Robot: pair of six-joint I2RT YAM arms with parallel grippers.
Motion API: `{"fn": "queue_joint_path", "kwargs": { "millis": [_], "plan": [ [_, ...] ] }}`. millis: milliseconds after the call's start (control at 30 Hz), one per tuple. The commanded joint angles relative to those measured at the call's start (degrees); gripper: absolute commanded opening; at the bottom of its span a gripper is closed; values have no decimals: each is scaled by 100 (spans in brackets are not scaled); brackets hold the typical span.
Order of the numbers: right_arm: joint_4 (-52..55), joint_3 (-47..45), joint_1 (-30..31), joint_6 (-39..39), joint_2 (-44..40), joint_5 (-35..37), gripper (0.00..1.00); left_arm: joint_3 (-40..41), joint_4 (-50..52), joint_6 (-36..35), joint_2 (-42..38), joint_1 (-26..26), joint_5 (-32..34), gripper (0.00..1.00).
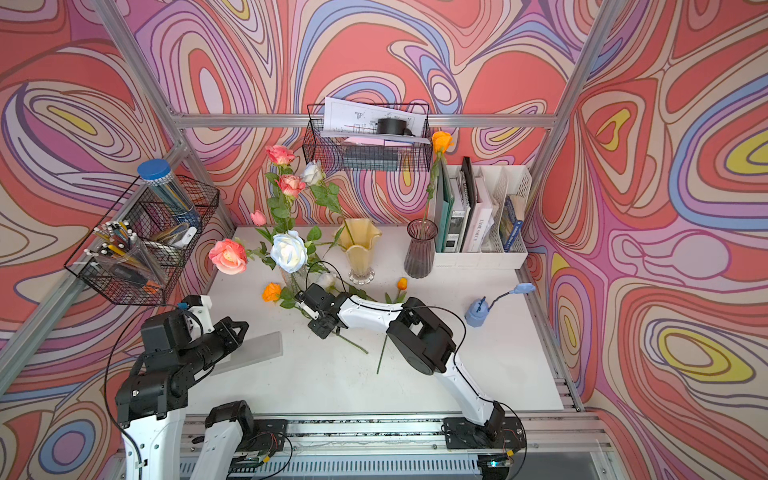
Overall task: Arrange the flowers in different vases according to their colors
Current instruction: Pick up the flower at the center of the board.
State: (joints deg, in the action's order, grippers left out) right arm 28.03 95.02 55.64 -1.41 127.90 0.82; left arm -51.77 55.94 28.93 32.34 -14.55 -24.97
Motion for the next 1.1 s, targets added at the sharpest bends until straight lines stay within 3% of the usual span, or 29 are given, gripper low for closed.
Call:
{"fn": "queue_joint_path", "kwargs": {
  "millis": [0,233,400,800,967,1067],
  "plan": [
    [45,-674,26,3,-692,-376,0,106,-101,32,-61,29,-104,0],
    [373,-2001,52,-10,-2419,-504,0,182,-214,117,-101,24,-160,0],
    [1182,-2246,57,-47,-3378,-428,0,259,-283,190,-121,29,-265,0],
    [3319,-2551,-98,601,-5183,874,0,264,-285,192,-149,30,-328,0],
    [3654,-2358,-895,967,-6149,1486,0,309,-334,191,-157,30,-393,0],
    [3171,-2066,-1573,968,-6317,1602,0,381,-428,194,-125,27,-533,0]
  ]
}}
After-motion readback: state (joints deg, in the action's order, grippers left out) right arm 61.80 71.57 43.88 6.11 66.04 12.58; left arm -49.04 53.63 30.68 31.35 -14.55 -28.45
